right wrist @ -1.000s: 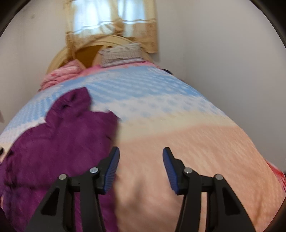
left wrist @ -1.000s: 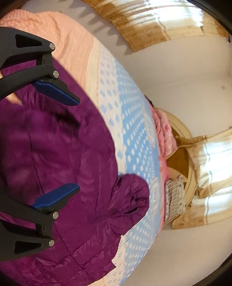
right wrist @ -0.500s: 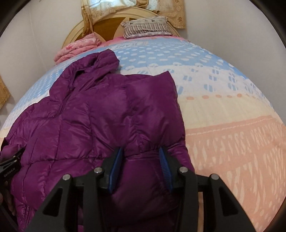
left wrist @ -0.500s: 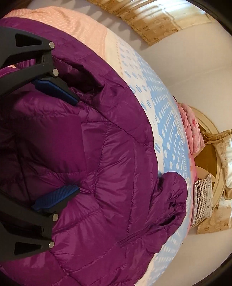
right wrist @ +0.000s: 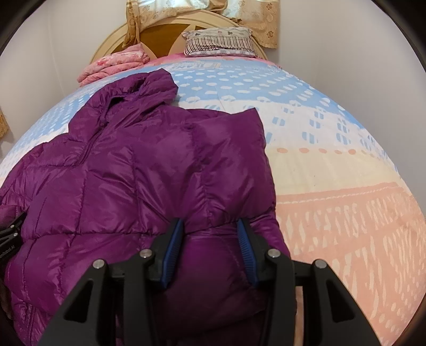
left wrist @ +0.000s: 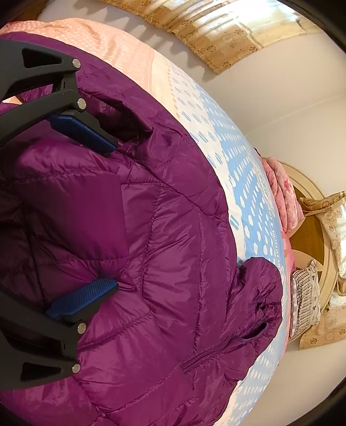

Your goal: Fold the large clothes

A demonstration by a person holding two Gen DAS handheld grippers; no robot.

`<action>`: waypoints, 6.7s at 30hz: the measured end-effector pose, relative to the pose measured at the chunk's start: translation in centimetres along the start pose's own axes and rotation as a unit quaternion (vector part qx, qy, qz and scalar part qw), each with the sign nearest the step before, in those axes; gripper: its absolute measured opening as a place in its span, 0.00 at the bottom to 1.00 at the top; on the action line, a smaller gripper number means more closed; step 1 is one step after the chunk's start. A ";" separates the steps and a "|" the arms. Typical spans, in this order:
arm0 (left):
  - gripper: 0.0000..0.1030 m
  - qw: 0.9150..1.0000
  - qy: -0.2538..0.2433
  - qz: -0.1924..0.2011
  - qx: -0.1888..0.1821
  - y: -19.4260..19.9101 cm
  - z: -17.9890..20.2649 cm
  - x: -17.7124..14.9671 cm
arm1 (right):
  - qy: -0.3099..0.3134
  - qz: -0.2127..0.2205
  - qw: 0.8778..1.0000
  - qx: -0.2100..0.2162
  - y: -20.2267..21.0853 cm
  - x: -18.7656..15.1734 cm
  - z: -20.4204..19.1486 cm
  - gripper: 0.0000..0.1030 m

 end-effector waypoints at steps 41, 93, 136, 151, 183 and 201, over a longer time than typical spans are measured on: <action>0.96 0.995 0.034 -0.025 -0.087 1.3 -2.2 -2.3 | 0.039 -0.020 0.998 0.034 2.2 -3.0 -4.4 0.69; 0.94 0.958 0.268 -0.098 0.032 7.2 -34.2 -23.4 | 0.000 0.054 0.996 0.070 15.3 -13.3 -2.5 0.90; 0.93 0.961 -0.058 0.262 -0.061 22.3 -3.0 -4.4 | -0.083 0.067 0.993 0.058 17.1 -12.5 5.8 0.90; 0.93 0.994 0.102 0.023 0.039 7.0 -14.5 -9.8 | -0.002 -0.031 0.980 0.197 10.3 -6.2 -8.6 0.89; 0.93 0.991 0.126 0.046 -0.004 8.4 -15.4 -3.7 | -0.108 0.079 0.990 0.041 14.3 -4.6 3.3 0.58; 0.94 0.995 0.094 -0.033 -0.012 -2.6 -8.2 -0.5 | -0.023 -0.004 0.999 0.046 4.2 -4.9 -2.0 0.17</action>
Point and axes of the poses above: each gripper's, at about its wrist camera, not at the fingertips, and y roughly against the way its jaws point, z to its right, x to its top, the point moved 1 cm from there along -y, roughly the way its jaws point, and after that the axes turned 1 degree about -y, right-handed, at the moved point
